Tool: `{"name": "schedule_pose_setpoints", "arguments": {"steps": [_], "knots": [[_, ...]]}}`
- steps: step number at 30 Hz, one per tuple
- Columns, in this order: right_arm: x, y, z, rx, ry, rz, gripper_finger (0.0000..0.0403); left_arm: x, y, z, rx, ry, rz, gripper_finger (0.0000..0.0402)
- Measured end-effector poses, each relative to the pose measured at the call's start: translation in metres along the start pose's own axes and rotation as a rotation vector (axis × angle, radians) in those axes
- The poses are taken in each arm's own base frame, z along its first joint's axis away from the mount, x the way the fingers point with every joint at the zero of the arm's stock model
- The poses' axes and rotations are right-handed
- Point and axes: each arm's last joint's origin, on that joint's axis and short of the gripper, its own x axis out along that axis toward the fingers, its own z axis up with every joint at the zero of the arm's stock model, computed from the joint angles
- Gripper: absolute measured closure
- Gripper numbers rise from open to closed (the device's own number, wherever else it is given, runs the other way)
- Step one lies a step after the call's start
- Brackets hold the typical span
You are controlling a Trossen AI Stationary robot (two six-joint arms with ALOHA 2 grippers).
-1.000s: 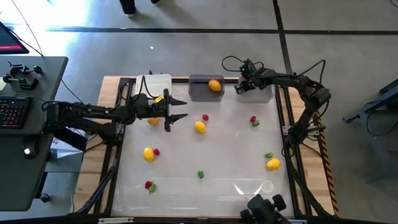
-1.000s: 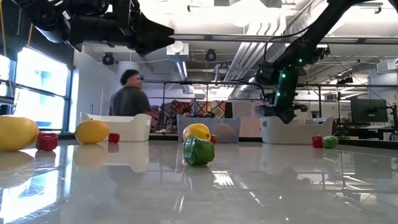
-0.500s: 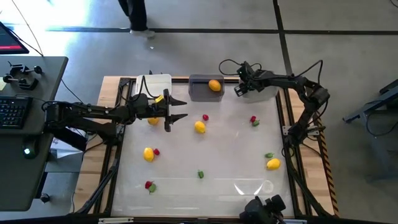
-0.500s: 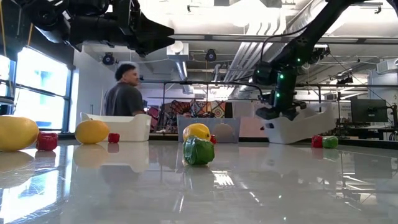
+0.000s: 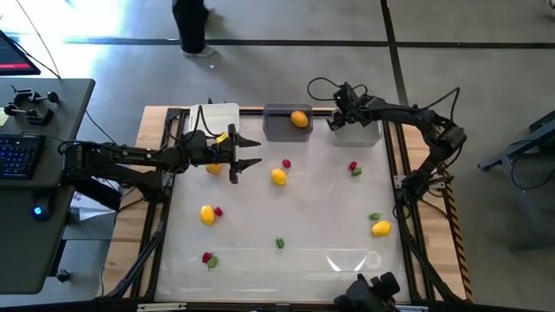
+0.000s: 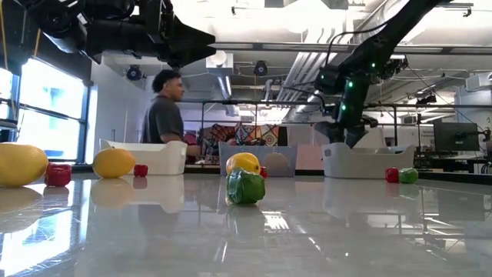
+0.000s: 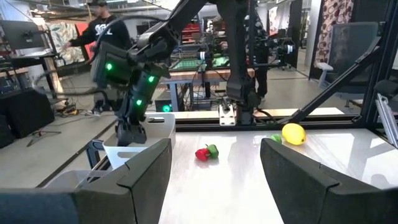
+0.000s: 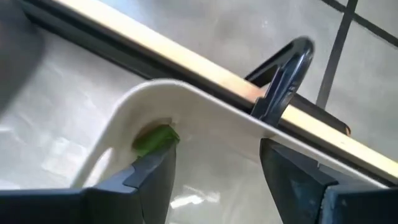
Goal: Sort produce into baskets
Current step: Adjust the gray bin
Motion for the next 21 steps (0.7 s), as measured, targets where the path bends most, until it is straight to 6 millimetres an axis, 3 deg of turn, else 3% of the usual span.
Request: {"name": "schedule_pose_setpoints", "arguments": {"steps": [10,14,21], "knots": [[-0.038,0.0,0.005,-0.093,-0.098,0.057,0.019,0.0,0.0,-0.001,-0.001,0.007,-0.001,0.0167],[-0.062,0.01,0.001,-0.188,-0.164,0.083,0.0232,0.0,0.0,-0.001,-0.002,0.015,-0.001,0.0167],[-0.088,0.024,-0.032,-0.257,-0.31,0.13,0.0342,0.0,0.0,-0.003,0.003,0.03,-0.003,0.0167]]}}
